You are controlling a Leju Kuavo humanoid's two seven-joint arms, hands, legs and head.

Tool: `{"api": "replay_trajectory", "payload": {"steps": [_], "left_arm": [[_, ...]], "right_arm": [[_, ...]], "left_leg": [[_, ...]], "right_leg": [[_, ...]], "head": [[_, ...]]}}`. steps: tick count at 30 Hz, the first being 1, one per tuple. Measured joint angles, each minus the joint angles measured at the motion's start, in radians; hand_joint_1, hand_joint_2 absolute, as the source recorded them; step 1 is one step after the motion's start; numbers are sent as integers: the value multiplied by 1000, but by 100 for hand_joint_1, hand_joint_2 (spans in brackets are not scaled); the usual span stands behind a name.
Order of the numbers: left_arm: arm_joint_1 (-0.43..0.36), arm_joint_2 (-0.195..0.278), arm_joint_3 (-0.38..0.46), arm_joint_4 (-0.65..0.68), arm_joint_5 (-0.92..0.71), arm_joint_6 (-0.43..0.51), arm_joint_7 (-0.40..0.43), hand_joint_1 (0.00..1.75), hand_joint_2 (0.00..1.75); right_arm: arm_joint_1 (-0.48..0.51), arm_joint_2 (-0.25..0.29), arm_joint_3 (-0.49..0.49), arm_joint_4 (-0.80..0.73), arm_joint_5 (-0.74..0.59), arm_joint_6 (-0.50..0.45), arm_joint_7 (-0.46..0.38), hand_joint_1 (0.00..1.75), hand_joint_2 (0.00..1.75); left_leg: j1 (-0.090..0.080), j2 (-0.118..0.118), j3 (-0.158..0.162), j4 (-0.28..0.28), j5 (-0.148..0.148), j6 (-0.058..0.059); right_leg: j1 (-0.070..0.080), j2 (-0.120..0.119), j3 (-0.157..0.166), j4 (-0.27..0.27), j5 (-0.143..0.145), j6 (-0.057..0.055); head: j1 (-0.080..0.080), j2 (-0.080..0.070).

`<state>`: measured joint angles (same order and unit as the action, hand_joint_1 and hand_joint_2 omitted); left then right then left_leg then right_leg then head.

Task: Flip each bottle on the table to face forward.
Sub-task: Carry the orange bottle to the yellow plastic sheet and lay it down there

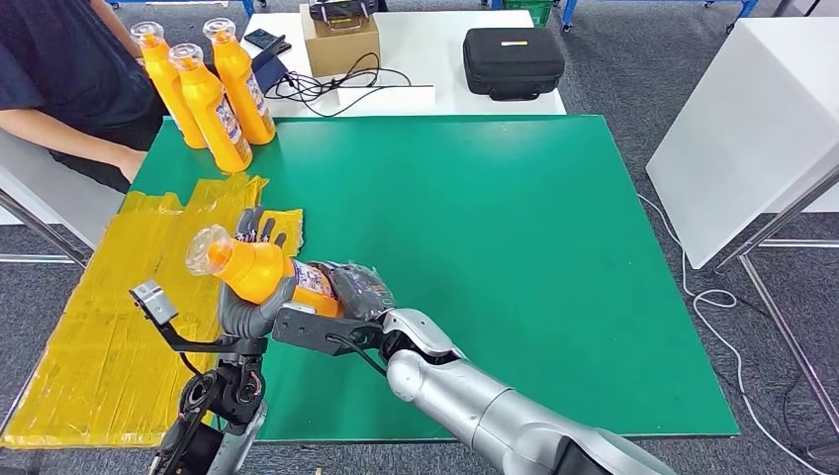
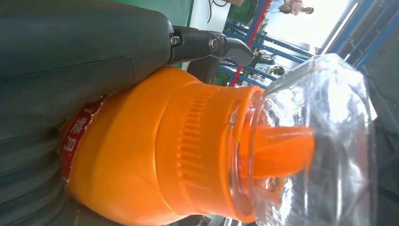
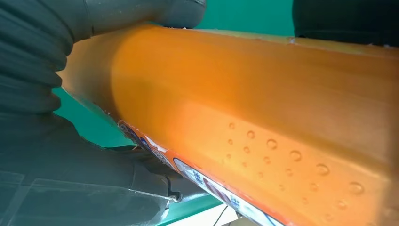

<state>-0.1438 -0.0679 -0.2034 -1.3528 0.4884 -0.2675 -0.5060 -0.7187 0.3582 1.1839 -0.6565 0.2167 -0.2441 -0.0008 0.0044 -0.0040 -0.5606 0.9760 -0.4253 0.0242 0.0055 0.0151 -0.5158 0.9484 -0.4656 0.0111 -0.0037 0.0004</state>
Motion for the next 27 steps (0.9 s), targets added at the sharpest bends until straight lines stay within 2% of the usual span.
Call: {"api": "replay_trajectory", "payload": {"steps": [2,8,27], "left_arm": [[0,0,0,4,24,-24,19,171,175],[0,0,-7,17,88,-87,45,175,175],[-4,0,-6,-23,117,-73,82,175,175]], "right_arm": [[-1,0,-1,0,4,0,0,175,175],[-7,-4,-13,0,11,2,-13,175,175],[-8,-5,-64,-6,38,22,-44,175,175]], "left_leg": [[0,0,0,0,0,0],[0,0,0,0,0,0],[0,0,0,0,0,0]], "right_leg": [[0,0,0,0,0,0],[0,0,0,0,0,0],[0,0,0,0,0,0]], "head": [[0,0],[0,0],[0,0]]}}
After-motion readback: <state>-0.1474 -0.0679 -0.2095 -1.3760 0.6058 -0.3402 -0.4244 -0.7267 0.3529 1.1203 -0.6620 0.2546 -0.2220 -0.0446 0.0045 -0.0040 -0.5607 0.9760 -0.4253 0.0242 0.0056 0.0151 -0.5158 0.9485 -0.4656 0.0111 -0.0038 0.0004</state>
